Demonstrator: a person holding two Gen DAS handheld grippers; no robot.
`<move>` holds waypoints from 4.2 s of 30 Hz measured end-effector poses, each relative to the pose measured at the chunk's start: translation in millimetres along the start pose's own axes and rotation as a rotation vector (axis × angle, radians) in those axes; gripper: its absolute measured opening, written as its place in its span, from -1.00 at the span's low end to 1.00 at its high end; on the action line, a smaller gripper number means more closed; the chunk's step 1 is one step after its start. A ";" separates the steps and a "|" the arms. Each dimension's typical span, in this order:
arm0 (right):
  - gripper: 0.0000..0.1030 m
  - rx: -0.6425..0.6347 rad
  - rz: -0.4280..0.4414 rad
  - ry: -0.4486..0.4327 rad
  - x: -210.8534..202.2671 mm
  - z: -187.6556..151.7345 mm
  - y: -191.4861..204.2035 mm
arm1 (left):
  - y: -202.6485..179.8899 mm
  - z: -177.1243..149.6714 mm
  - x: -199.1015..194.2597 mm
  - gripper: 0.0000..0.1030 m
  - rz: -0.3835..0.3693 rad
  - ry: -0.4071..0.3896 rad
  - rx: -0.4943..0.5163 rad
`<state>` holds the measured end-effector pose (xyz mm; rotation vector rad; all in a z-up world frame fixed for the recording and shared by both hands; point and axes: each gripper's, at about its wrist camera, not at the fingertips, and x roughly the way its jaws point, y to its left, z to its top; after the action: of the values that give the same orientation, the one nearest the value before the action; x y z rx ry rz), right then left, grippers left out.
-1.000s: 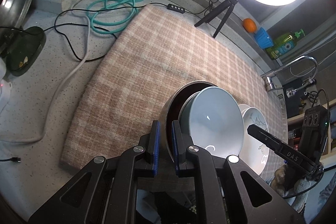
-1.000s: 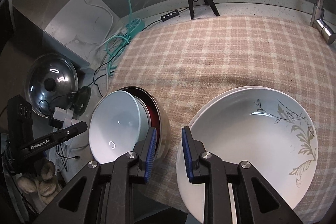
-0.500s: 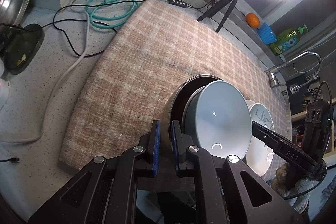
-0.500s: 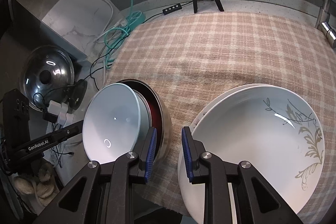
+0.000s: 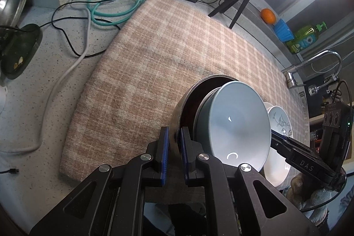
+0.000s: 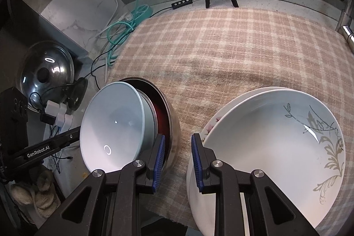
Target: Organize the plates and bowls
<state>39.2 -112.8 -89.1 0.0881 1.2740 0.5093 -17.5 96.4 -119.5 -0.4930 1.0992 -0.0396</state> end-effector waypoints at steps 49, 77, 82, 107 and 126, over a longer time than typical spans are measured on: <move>-0.81 0.042 0.036 -0.060 -44.7 -2.3 1.1 | -35.5 5.6 -35.4 -0.84 -0.044 -0.075 0.058; -0.81 0.188 -0.026 -0.151 -104.8 -32.3 -69.2 | -119.5 1.0 -10.8 -0.84 -0.132 -0.014 0.222; -0.81 0.224 -0.047 -0.158 -112.7 -39.9 -88.2 | -134.3 -1.0 0.6 -0.84 -0.147 0.017 0.256; -0.81 0.336 -0.096 -0.162 -119.7 -64.3 -135.0 | -167.3 -10.5 38.5 -0.84 -0.158 0.129 0.333; -0.81 0.323 -0.091 -0.158 -117.2 -59.1 -133.9 | -161.6 -9.3 40.6 -0.82 -0.158 0.150 0.338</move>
<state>3.4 -292.3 -48.3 0.3328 1.1902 0.2103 27.1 -62.1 -92.2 -0.2741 1.1696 -0.3996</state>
